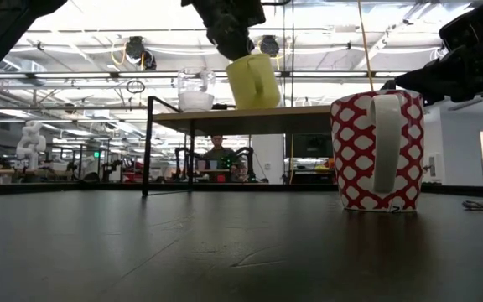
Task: Stack small to large cups/mugs on shelf
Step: Put the light green mug on the shelf
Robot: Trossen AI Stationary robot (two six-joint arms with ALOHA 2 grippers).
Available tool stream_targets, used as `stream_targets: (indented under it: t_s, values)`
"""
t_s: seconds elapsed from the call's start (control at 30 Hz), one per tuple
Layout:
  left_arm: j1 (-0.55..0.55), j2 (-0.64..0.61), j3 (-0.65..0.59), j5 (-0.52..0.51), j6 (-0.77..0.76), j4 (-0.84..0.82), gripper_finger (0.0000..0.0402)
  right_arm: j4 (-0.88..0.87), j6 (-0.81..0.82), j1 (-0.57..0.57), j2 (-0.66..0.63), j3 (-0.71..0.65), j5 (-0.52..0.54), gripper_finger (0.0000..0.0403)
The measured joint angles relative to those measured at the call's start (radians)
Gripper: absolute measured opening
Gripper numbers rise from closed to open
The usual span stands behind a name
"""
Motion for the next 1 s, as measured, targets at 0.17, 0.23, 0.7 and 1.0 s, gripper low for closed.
stream_targets:
  t_s: [0.17, 0.23, 0.7, 1.0]
  values:
    - [-0.018, -0.008, 0.006, -0.074, 0.018, -0.03, 0.0004, 0.0, 0.0, 0.0, 0.005, 0.0, 0.0, 0.0]
    - [-0.025, -0.007, 0.016, -0.1, 0.025, -0.065, 0.0004, 0.0, -0.001, 0.0, 0.005, 0.0, 0.0, 0.0]
    - [-0.009, -0.008, 0.015, -0.15, 0.039, -0.108, 0.0004, 0.008, -0.001, 0.0, 0.005, 0.0, 0.004, 0.0]
    - [-0.003, -0.008, 0.015, -0.135, 0.045, -0.105, 0.0004, 0.016, 0.0, 0.0, 0.005, 0.0, 0.004, 0.0]
